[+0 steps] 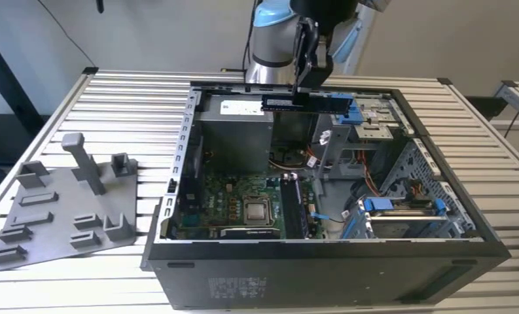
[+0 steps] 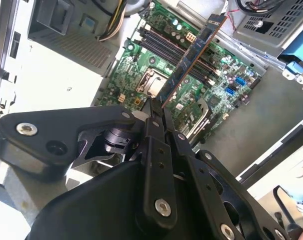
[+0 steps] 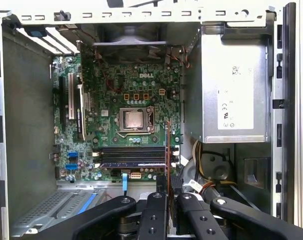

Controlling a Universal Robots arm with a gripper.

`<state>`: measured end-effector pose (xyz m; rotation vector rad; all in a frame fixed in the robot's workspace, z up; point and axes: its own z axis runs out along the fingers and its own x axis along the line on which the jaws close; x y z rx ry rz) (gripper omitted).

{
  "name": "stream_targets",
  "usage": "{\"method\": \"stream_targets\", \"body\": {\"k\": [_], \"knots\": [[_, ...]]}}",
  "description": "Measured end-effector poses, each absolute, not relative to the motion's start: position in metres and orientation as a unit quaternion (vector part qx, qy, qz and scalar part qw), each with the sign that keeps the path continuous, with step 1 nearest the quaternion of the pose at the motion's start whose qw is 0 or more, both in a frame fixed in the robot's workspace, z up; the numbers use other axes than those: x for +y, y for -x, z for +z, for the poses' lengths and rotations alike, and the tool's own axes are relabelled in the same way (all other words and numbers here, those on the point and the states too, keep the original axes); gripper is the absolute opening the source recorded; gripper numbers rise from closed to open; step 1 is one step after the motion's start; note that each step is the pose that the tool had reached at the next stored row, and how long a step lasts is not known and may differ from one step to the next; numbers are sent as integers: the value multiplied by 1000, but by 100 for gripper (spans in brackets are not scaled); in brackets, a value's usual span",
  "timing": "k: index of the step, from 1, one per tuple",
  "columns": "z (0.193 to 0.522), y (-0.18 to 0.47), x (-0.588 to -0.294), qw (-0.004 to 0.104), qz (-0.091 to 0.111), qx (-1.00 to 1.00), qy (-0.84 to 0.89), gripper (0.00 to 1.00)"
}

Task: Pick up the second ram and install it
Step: 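Insert the second ram into the second slot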

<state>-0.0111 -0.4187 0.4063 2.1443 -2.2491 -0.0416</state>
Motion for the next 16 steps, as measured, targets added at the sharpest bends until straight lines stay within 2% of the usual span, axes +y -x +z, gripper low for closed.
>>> {"method": "stream_targets", "body": {"k": [16], "knots": [[406,11,-419,17,-14,-737,-676,14]]}}
